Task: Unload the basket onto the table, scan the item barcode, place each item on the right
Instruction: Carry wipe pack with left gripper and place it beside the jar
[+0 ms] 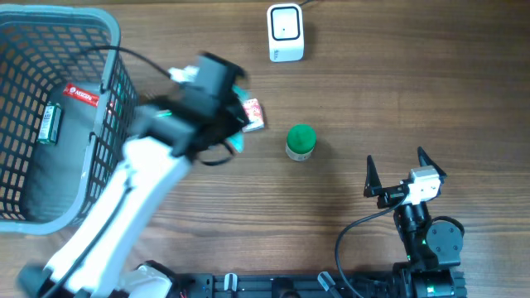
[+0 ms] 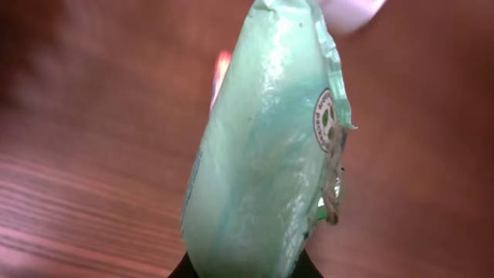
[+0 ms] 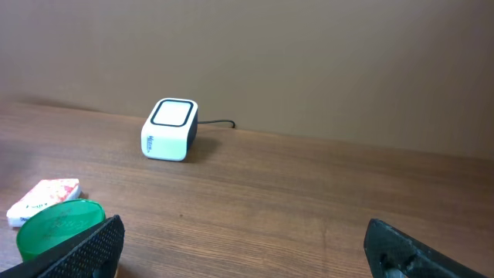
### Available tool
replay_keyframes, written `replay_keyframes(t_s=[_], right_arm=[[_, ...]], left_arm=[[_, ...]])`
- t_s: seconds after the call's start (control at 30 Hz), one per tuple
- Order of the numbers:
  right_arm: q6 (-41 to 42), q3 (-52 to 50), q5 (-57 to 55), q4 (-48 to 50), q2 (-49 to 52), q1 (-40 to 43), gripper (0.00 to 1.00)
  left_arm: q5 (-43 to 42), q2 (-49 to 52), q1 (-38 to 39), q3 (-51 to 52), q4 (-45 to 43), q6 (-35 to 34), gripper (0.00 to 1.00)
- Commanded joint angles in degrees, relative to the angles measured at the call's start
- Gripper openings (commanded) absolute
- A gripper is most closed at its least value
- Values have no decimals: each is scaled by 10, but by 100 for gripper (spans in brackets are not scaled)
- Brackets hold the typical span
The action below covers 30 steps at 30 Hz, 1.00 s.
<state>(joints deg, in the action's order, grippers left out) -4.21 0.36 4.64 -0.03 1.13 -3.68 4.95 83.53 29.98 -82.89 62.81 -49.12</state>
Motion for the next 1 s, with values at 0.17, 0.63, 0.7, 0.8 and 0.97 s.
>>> replay_keyframes(t_s=[0.17,0.63,0.7,0.8,0.97], right_arm=[[-3,0,-1,2,-1,2,100],[-3,0,-1,2,-1,2,100],[-3,0,-1,2,-1,2,100],[-3,0,-1,2,-1,2,100],[-3,0,-1,2,-1,2,100]], left_arm=[[14,143,91,98,-73,-90,7],[-22,167,89,96,-154,-96,84],[-16,144,78,92,-150,-75,87],[10,89,53,73,-137,-33,93],[110,-22,1,32,-121,14,100]])
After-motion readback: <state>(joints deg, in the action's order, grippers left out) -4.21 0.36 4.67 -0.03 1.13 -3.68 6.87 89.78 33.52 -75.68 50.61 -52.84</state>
